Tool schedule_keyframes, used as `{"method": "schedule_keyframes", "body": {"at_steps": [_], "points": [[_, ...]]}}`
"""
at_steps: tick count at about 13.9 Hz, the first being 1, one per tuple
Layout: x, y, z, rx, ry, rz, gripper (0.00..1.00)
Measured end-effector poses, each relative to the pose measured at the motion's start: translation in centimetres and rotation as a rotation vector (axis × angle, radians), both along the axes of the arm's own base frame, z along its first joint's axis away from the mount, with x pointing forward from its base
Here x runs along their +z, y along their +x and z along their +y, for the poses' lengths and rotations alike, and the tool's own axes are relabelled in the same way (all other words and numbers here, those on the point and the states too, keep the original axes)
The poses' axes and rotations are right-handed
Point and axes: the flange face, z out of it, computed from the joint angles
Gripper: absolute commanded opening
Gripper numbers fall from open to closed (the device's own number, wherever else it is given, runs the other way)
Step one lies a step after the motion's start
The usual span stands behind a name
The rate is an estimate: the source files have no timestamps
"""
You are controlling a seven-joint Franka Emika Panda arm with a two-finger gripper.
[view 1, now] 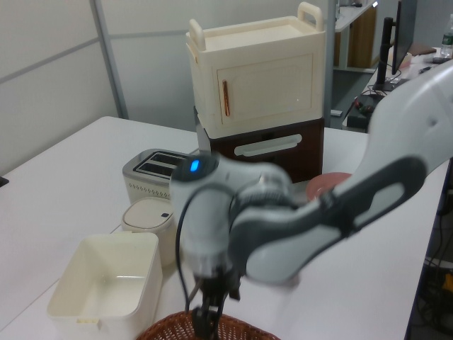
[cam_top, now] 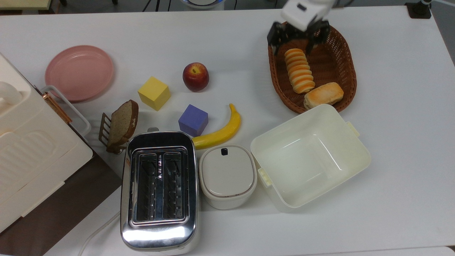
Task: Put the bread on the table
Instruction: 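Lower the open gripper over the long striped bread roll in the basket, then close the gripper on the long striped bread roll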
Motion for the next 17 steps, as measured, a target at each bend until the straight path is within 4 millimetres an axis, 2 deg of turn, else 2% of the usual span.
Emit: {"method": "schedule_keyframes", "body": {"at_steps": [2, 3, 10, 17], "points": [[-2.8, 0.3, 1.3, -0.007, -0.027, -0.018, 1.0], [-3.5, 0.3, 1.7, -0.012, -0.036, -0.024, 1.0], [-3.3, -0.4, 3.2, -0.013, -0.039, -0.041, 1.0], [-5.9, -0.4, 3.6, -0.046, -0.056, -0.019, 1.0]]}}
